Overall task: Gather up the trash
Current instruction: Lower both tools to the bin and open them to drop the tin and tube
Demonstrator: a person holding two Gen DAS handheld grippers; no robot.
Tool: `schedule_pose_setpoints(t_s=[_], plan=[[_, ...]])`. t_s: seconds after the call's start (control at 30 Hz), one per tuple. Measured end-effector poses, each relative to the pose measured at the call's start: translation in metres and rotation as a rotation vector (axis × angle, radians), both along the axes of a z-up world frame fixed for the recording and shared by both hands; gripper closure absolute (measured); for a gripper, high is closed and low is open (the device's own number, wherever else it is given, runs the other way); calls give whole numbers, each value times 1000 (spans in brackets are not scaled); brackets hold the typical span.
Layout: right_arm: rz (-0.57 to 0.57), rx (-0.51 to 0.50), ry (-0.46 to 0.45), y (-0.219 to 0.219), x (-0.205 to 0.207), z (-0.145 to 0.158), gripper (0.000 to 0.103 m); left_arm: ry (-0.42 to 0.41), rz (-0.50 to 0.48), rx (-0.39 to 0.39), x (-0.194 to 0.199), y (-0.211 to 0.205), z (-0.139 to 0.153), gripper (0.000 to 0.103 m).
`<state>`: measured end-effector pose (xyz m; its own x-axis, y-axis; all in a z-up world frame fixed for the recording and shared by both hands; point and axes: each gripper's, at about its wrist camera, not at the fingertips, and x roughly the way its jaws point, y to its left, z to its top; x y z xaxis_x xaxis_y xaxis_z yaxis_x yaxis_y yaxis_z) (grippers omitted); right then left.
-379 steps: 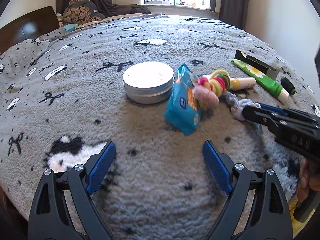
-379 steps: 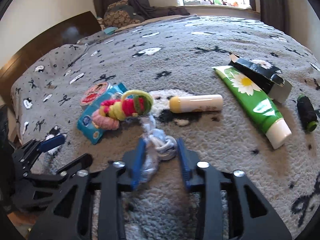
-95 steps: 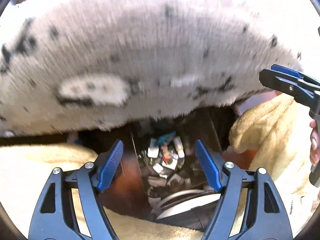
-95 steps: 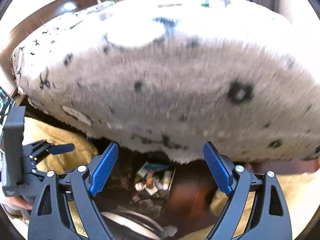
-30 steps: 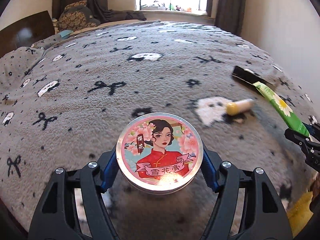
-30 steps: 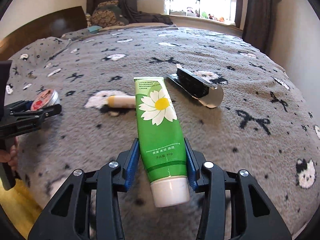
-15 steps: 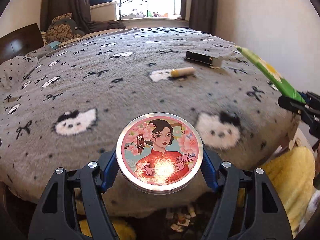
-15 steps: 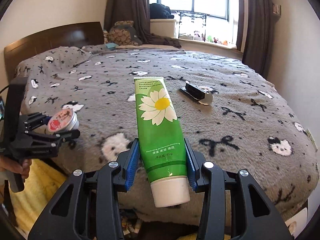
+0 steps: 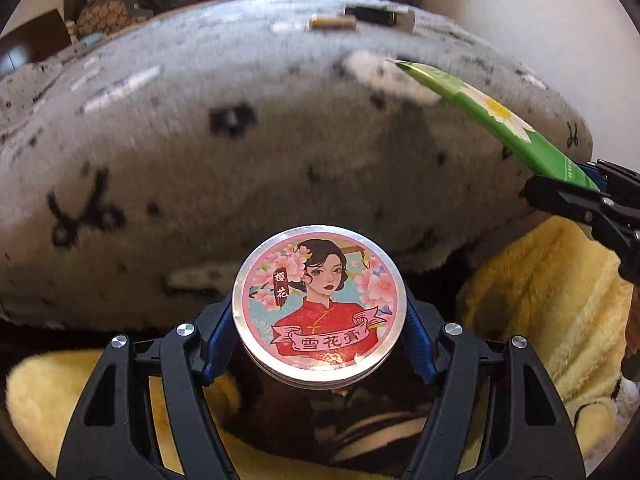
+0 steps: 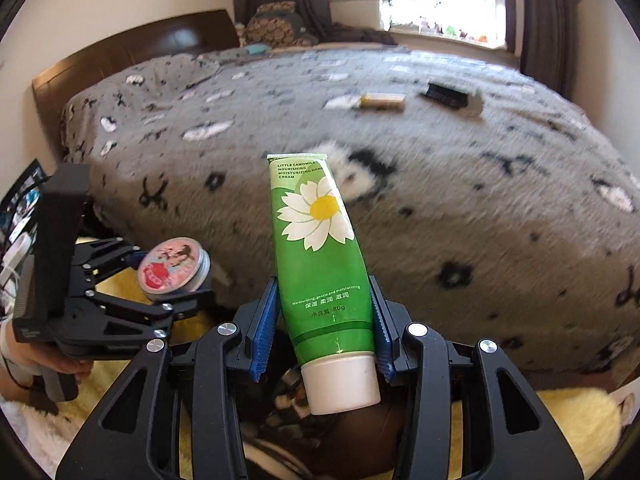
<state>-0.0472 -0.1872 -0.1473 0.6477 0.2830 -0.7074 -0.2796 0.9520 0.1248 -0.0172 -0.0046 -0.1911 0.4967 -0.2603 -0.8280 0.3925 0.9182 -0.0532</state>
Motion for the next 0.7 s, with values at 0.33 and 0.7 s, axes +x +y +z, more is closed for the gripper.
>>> schedule_pose_setpoints(t_s=[0.33, 0.7], plan=[[51, -44, 205, 24, 8, -78, 67, 157, 31, 80, -4, -5, -79, 36], [55, -8, 376, 30, 22, -138, 85, 292, 26, 88, 8, -13, -123, 36]])
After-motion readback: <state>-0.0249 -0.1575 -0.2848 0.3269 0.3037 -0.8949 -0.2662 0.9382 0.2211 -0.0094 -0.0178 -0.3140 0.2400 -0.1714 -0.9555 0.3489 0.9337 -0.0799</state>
